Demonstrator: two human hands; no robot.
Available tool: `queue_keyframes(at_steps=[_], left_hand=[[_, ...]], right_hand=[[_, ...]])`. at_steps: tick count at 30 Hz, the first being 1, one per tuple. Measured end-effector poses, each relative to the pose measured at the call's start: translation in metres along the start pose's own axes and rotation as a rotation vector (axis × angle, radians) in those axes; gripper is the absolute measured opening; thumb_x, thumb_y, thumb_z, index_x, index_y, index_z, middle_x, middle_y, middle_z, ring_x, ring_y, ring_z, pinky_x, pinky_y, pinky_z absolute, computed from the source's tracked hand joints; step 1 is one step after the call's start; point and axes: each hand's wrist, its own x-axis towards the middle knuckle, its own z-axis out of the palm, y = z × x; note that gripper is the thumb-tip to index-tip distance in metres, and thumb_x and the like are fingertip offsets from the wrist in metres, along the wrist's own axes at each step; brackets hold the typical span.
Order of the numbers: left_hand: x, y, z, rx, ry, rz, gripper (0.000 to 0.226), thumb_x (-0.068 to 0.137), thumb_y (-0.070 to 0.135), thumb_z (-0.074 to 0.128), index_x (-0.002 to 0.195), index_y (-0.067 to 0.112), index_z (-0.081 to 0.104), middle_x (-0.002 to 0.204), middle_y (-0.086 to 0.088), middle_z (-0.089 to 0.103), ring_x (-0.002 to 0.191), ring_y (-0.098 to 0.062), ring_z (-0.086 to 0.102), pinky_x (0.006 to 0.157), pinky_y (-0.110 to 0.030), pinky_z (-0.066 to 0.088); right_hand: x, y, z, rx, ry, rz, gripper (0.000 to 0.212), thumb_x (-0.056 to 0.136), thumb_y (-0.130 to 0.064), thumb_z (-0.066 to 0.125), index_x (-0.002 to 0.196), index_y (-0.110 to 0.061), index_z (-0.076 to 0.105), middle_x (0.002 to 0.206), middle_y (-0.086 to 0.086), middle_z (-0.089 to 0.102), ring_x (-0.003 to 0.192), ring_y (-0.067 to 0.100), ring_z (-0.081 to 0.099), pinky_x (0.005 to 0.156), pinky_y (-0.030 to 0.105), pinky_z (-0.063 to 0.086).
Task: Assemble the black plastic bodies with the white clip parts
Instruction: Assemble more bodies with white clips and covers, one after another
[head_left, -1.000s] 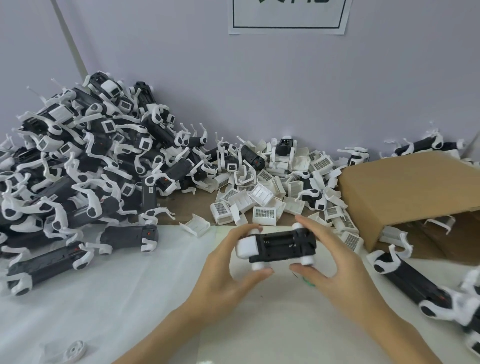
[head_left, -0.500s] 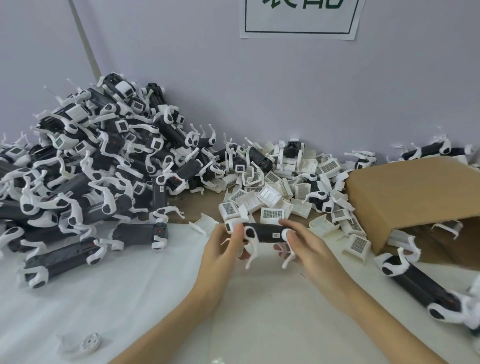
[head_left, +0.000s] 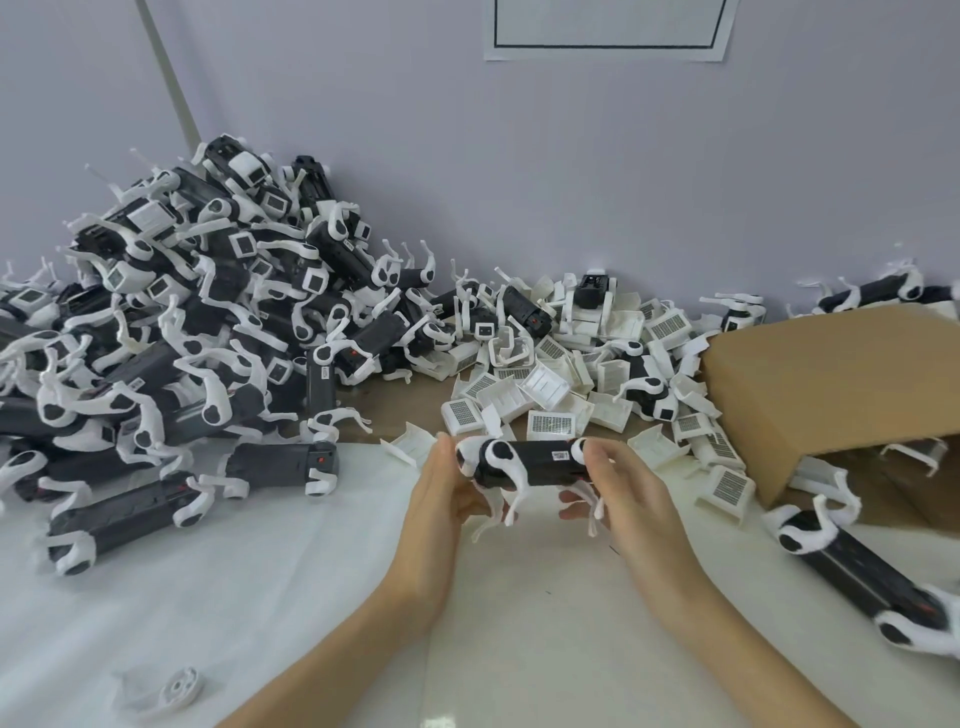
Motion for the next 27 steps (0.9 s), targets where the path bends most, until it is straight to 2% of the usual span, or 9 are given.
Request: queue_keyframes(at_steps=[3,6,8,10,14,17,21,24,27], left_hand=[[-0.001,-0.001,0.002,0.059,-0.002,0.023,0.064,0.091,0.071,0.059,0.119,0.013,0.06,0.085,-0.009,0.07,0.071,-0.032,0.067,0.073,-0.038,0.06],[-0.001,0.001,0.001,0.033,-0.008,0.012,0.058,0.09,0.063,0.065,0.1,0.006,0.055,0.066,-0.004,0.06,0.056,-0.028,0.057,0.066,-0.043,0.055],[0.0,0.002,-0.001,0.0,-0.036,-0.014,0.056,0.096,0.059,0.06,0.089,0.004,0.054,0.067,-0.014,0.06,0.047,-0.025,0.05,0.061,-0.042,0.052],[0.0,0.004,-0.002,0.003,-0.025,-0.04,0.063,0.096,0.062,0.058,0.1,-0.001,0.057,0.08,-0.027,0.064,0.043,-0.026,0.049,0.056,-0.038,0.05],[0.002,0.004,-0.006,-0.06,0.014,-0.019,0.061,0.091,0.06,0.068,0.123,0.009,0.061,0.092,-0.019,0.068,0.069,-0.031,0.065,0.075,-0.043,0.051],[0.0,0.007,-0.005,-0.133,0.071,-0.057,0.076,0.079,0.08,0.069,0.131,0.025,0.065,0.116,-0.009,0.077,0.099,-0.027,0.074,0.084,-0.038,0.052],[-0.002,0.012,-0.01,-0.125,0.193,-0.085,0.079,0.075,0.092,0.061,0.096,0.018,0.076,0.106,-0.01,0.078,0.061,-0.021,0.066,0.048,-0.026,0.045],[-0.001,0.012,-0.014,-0.225,0.3,-0.109,0.072,0.084,0.082,0.06,0.071,0.011,0.067,0.083,-0.011,0.069,0.062,-0.028,0.061,0.054,-0.031,0.046],[0.0,0.016,-0.016,-0.397,0.319,-0.104,0.07,0.083,0.073,0.061,0.063,0.006,0.06,0.074,-0.013,0.061,0.063,-0.026,0.059,0.06,-0.033,0.049]], right_hand=[[-0.003,-0.002,0.003,-0.018,0.007,-0.001,0.038,0.089,-0.054,0.062,0.113,-0.025,0.069,0.095,0.011,0.075,0.085,0.03,0.076,0.068,0.029,0.055],[-0.008,-0.005,0.008,-0.008,0.017,-0.014,0.043,0.082,-0.06,0.065,0.108,-0.027,0.069,0.092,0.011,0.075,0.079,0.026,0.074,0.075,0.037,0.055],[-0.011,-0.007,0.012,-0.031,0.032,-0.044,0.045,0.086,-0.07,0.068,0.102,-0.028,0.069,0.079,0.005,0.071,0.07,0.02,0.068,0.074,0.036,0.057],[-0.013,-0.009,0.014,-0.109,0.057,-0.076,0.04,0.086,-0.072,0.063,0.096,-0.033,0.067,0.07,-0.005,0.068,0.069,0.017,0.064,0.076,0.041,0.056],[-0.01,-0.011,0.012,-0.097,-0.023,-0.136,0.007,0.098,-0.041,0.069,0.105,-0.04,0.068,0.096,-0.003,0.074,0.083,0.018,0.072,0.075,0.028,0.054],[-0.01,-0.008,0.0,-0.088,-0.22,-0.274,0.033,0.1,-0.015,0.067,0.13,-0.027,0.062,0.123,-0.008,0.07,0.118,0.014,0.066,0.096,0.024,0.052],[-0.016,0.003,-0.004,-0.358,-0.353,-0.456,0.057,0.096,-0.018,0.072,0.148,-0.026,0.048,0.149,-0.013,0.053,0.145,0.013,0.046,0.118,0.02,0.032],[-0.023,0.006,0.002,-0.538,-0.344,-0.606,0.066,0.094,-0.024,0.076,0.151,-0.032,0.045,0.149,-0.014,0.046,0.144,0.015,0.044,0.113,0.016,0.033],[-0.028,0.006,0.008,-0.656,-0.323,-0.729,0.065,0.095,-0.033,0.075,0.152,-0.033,0.044,0.148,-0.012,0.044,0.143,0.015,0.044,0.113,0.025,0.04]])
